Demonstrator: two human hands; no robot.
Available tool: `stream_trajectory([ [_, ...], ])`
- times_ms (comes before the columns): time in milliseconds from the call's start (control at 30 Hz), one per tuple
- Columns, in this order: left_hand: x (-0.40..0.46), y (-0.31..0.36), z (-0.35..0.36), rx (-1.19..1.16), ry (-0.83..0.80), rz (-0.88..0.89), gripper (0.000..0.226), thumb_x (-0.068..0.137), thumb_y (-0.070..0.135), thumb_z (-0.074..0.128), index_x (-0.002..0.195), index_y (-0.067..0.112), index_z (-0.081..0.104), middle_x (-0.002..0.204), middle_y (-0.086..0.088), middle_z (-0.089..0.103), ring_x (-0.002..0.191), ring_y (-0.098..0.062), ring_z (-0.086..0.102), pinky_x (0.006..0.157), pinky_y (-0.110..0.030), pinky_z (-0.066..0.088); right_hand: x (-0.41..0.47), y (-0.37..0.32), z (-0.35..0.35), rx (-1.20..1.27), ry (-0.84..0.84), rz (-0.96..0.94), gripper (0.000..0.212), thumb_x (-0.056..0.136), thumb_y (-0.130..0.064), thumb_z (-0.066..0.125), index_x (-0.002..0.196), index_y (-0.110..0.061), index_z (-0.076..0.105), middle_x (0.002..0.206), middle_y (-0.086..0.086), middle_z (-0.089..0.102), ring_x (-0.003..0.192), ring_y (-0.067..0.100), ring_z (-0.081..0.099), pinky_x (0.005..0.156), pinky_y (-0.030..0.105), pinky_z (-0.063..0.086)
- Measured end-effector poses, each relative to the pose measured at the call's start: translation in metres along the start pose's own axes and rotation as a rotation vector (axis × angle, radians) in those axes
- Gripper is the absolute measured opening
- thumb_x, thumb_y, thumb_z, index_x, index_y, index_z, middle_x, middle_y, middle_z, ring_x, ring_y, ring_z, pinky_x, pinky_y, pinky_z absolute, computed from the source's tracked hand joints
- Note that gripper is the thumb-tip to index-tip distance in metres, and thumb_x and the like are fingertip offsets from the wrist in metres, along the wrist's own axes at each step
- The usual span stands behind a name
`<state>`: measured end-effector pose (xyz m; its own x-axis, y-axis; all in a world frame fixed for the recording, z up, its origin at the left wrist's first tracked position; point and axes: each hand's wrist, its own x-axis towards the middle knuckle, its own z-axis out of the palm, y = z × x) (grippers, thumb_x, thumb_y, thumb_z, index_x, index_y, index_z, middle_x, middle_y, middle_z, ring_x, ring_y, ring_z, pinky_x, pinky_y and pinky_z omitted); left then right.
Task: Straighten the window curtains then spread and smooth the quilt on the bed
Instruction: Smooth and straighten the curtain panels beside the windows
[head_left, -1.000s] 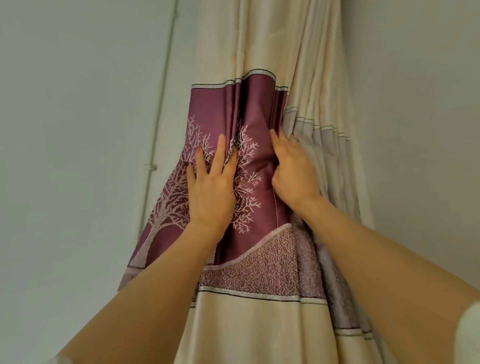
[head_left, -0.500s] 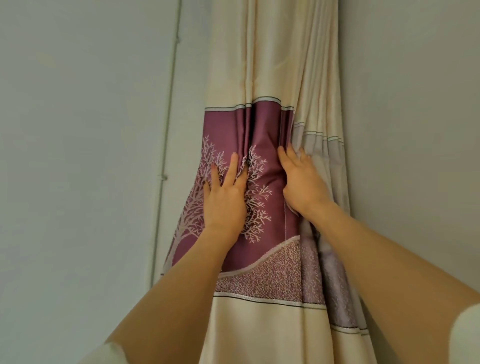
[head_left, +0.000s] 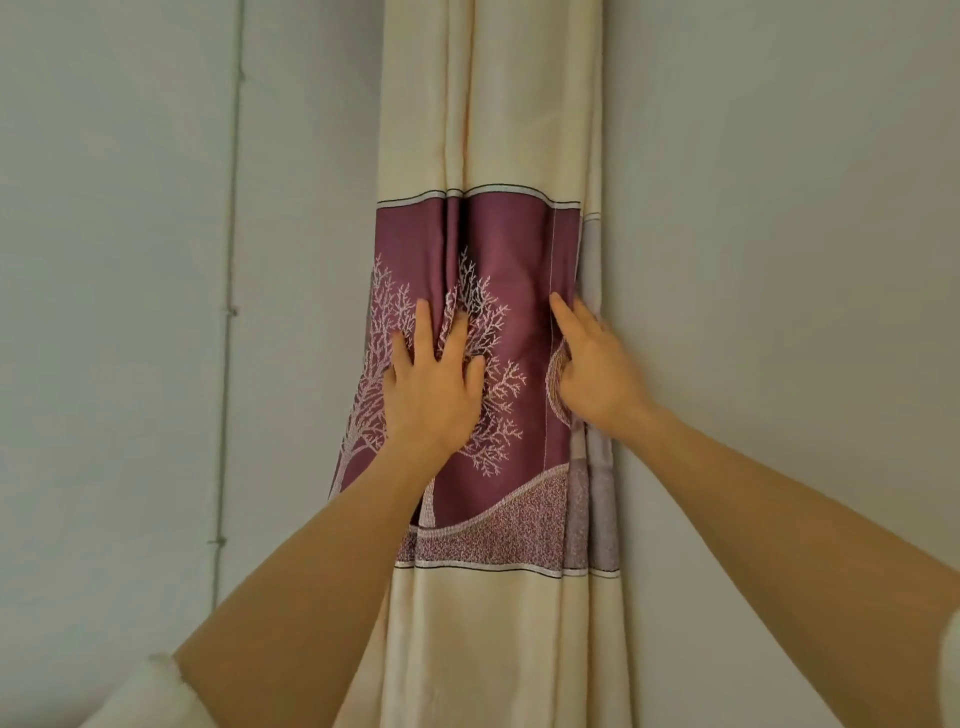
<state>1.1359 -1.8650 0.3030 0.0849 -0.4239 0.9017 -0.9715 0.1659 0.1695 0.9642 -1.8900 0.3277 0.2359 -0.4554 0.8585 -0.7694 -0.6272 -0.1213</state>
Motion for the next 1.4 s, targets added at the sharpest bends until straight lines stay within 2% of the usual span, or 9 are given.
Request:
stream_trajectory([
  [133,-0.044,0.054,-0.043,-0.098,0.056,-0.006,0.057,0.093,0.051,0.036,0.145,0.031,0.023,0.158,-0.011,0.001,0.143,-0.039,0.006,0.11,-0.059,0.02,-0.064,-0.014,-0.06,-0.058,0.061,0.036,0.068,0.087,-0.002,0.041,0.147,-0.016,0.013,0.157,0.012,0.007,0.143,0.032,0.009,0.117,0.042,0.016],
  [333,-0.111,0.12,-0.081,-0.042,0.185,0.089,0.056,0.091,0.037,0.048,0.143,0.022,0.033,0.154,-0.021,0.016,0.141,-0.043,0.014,0.108,-0.066,0.015,-0.158,-0.027,-0.149,-0.217,0.054,0.066,0.065,0.083,0.0,0.045,0.144,-0.013,0.026,0.155,0.014,0.017,0.142,0.031,0.017,0.115,0.043,0.019],
  [467,-0.147,0.177,-0.103,-0.062,0.142,0.228,0.054,0.089,0.029,0.048,0.141,0.02,0.037,0.153,-0.019,0.024,0.141,-0.04,0.019,0.108,-0.066,0.011,-0.218,-0.029,-0.215,-0.434,0.009,0.064,0.058,0.082,-0.003,0.046,0.139,-0.008,0.037,0.151,0.015,0.028,0.141,0.032,0.023,0.115,0.044,0.017],
  [533,-0.166,0.211,-0.113,-0.142,0.105,0.273,0.053,0.089,0.028,0.048,0.14,0.018,0.038,0.151,-0.018,0.03,0.14,-0.038,0.024,0.107,-0.068,0.012,-0.253,-0.029,-0.251,-0.547,0.034,0.034,0.053,0.08,-0.002,0.047,0.133,-0.006,0.045,0.146,0.018,0.038,0.137,0.035,0.03,0.114,0.05,0.018],
  [667,-0.217,0.293,-0.139,-0.341,0.056,0.324,0.051,0.091,0.031,0.041,0.14,0.018,0.039,0.151,-0.014,0.032,0.141,-0.035,0.025,0.108,-0.066,0.013,-0.335,-0.026,-0.337,-0.785,0.048,0.01,0.048,0.078,-0.008,0.034,0.12,-0.003,0.057,0.132,0.02,0.054,0.128,0.038,0.044,0.109,0.057,0.022],
  [967,-0.362,0.501,-0.226,-0.77,-0.023,0.521,0.05,0.091,0.027,0.039,0.139,0.013,0.04,0.149,-0.019,0.032,0.14,-0.037,0.024,0.11,-0.063,0.02,-0.525,-0.035,-0.541,-1.101,-0.046,0.001,0.041,0.077,-0.003,0.043,0.113,-0.005,0.062,0.134,0.017,0.053,0.13,0.034,0.043,0.111,0.057,0.022],
  [1100,-0.429,0.602,-0.289,-0.908,-0.004,0.515,0.053,0.089,0.026,0.046,0.139,0.01,0.041,0.148,-0.024,0.031,0.139,-0.043,0.021,0.11,-0.065,0.011,-0.626,-0.053,-0.656,-1.202,-0.09,0.136,0.047,0.074,-0.001,0.043,0.118,-0.006,0.06,0.138,0.017,0.049,0.132,0.034,0.04,0.111,0.056,0.023],
  [1200,-0.463,0.66,-0.329,-1.017,0.068,0.617,0.049,0.087,0.023,0.048,0.135,0.014,0.046,0.147,-0.02,0.035,0.14,-0.04,0.024,0.111,-0.064,0.007,-0.679,-0.075,-0.711,-1.257,-0.119,0.284,0.05,0.073,0.001,0.042,0.12,-0.006,0.059,0.138,0.018,0.048,0.132,0.034,0.04,0.11,0.057,0.026],
  [1400,-0.533,0.767,-0.425,-1.256,0.073,0.787,0.043,0.084,0.019,0.044,0.125,0.018,0.057,0.142,-0.012,0.046,0.137,-0.034,0.033,0.114,-0.054,0.006,-0.768,-0.133,-0.81,-1.379,-0.147,0.728,0.048,0.075,-0.007,0.036,0.117,-0.002,0.058,0.134,0.021,0.051,0.127,0.038,0.045,0.104,0.057,0.036],
])
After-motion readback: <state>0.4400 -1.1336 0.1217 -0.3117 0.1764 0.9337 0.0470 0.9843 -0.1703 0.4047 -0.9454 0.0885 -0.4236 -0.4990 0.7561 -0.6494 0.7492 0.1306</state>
